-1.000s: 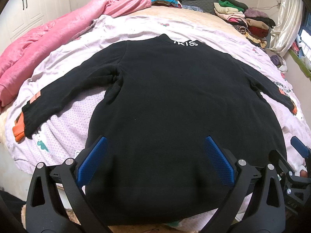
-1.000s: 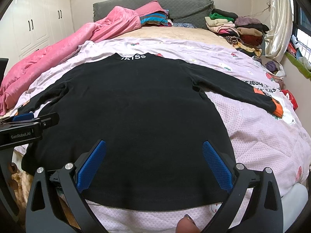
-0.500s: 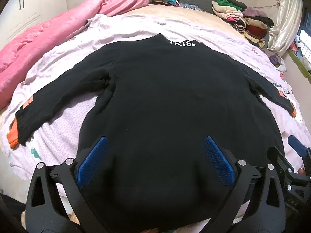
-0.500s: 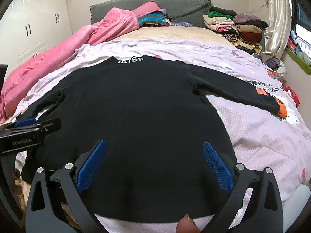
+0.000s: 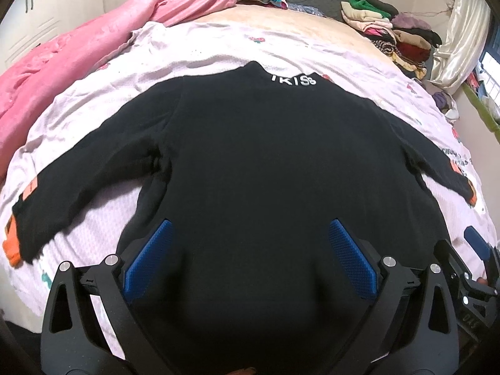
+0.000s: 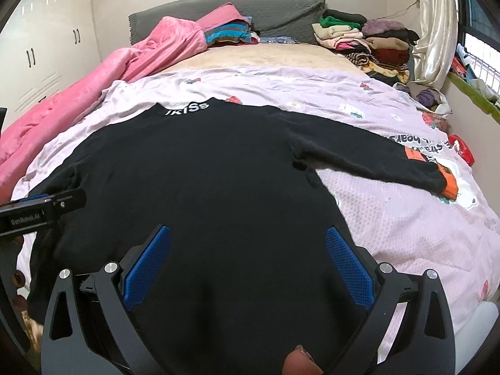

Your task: Fold small clothes

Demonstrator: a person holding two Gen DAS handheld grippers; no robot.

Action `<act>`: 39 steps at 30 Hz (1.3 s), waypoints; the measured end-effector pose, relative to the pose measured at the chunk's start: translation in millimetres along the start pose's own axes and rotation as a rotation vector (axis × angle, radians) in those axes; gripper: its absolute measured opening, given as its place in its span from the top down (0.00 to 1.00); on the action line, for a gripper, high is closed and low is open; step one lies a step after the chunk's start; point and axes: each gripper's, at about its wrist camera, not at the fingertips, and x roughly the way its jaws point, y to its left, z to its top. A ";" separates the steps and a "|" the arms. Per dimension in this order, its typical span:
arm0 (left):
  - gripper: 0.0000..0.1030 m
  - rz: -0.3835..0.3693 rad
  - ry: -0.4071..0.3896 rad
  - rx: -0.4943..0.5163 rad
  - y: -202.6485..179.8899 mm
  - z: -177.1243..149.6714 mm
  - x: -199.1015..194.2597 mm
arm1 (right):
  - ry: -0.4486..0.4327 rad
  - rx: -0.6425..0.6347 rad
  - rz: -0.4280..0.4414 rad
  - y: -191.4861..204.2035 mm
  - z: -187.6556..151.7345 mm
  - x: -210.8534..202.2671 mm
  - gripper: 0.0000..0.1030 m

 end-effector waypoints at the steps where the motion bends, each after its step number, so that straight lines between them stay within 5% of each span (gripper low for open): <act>1: 0.09 0.001 0.002 -0.001 -0.4 3.1 1.7 | -0.001 0.007 -0.006 -2.5 3.4 2.1 0.04; 21: 0.09 -0.008 0.017 0.036 -30.5 66.4 40.2 | 0.017 0.238 -0.116 -92.3 59.9 49.4 0.04; 39: 0.09 -0.073 0.014 0.098 -74.0 90.4 66.1 | 0.060 0.510 -0.262 -205.9 55.6 71.6 0.04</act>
